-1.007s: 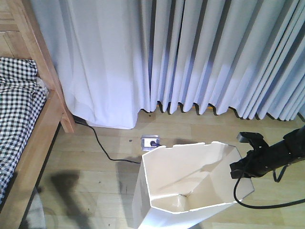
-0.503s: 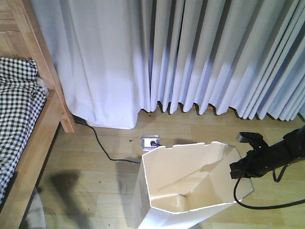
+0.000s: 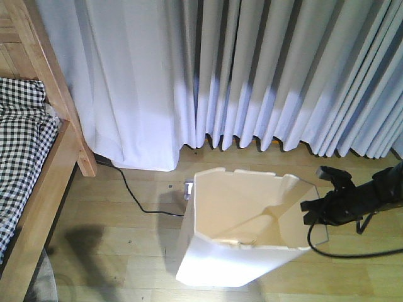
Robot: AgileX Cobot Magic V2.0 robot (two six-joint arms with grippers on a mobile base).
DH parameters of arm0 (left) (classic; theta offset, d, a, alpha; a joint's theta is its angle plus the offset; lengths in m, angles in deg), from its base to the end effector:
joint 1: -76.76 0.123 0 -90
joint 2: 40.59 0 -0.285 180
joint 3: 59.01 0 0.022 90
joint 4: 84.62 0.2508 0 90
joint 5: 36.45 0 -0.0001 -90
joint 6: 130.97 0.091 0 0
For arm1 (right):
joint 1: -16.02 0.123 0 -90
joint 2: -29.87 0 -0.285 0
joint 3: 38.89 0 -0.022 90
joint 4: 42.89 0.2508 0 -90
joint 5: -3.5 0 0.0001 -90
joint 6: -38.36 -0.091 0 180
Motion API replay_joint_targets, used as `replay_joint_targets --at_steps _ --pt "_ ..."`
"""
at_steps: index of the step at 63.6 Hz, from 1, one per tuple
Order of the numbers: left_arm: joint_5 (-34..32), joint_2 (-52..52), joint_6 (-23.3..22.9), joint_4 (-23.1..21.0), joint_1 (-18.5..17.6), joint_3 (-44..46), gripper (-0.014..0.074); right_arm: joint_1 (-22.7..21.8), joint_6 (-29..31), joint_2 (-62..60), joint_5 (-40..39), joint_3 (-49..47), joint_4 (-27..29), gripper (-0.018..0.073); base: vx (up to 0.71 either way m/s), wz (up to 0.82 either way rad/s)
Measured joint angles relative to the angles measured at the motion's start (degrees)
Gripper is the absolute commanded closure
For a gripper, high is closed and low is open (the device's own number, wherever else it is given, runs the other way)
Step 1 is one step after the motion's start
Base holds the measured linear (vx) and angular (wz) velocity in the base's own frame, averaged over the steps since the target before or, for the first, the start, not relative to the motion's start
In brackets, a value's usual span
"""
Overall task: Move trash bin to bedside with robot
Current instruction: 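Lower the bin to the floor beside the bed with the right gripper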
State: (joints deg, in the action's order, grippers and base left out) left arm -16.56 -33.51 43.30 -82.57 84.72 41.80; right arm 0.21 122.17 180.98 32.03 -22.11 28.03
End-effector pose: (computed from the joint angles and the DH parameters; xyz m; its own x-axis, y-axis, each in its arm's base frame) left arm 0.0527 0.0085 0.1710 -0.2649 -0.1040 -0.9587 -0.1680 0.9839 -0.0603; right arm 0.3254 -0.0494 -0.0610 -0.9876 0.0349 -0.1533 -0.0341 0.9042 0.4257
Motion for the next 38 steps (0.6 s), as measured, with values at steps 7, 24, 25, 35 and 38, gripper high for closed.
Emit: replay_joint_targets --at_steps 7,24,25,35,38 --pt "0.0 0.0 0.0 0.0 0.0 0.0 0.0603 0.0 -4.3 3.2 -1.2 -4.7 -0.6 0.0564 0.01 -0.02" --pt "0.0 0.0 0.0 0.0 0.0 0.0 0.0603 0.0 -13.2 11.2 -2.7 -15.8 -9.1 0.0564 0.01 -0.03" --pt "0.0 0.0 0.0 0.0 0.0 0.0 0.0603 0.0 -13.6 11.7 -2.7 -16.3 -9.6 0.0564 0.01 -0.04" --pt "0.0 0.0 0.0 0.0 0.0 0.0 0.0603 0.0 -17.0 16.4 -1.8 -22.9 -14.3 0.0564 0.01 -0.04" --pt "0.0 0.0 0.0 0.0 0.0 0.0 0.0603 0.0 -17.8 18.0 -1.3 -25.0 -15.4 0.0564 0.01 -0.03"
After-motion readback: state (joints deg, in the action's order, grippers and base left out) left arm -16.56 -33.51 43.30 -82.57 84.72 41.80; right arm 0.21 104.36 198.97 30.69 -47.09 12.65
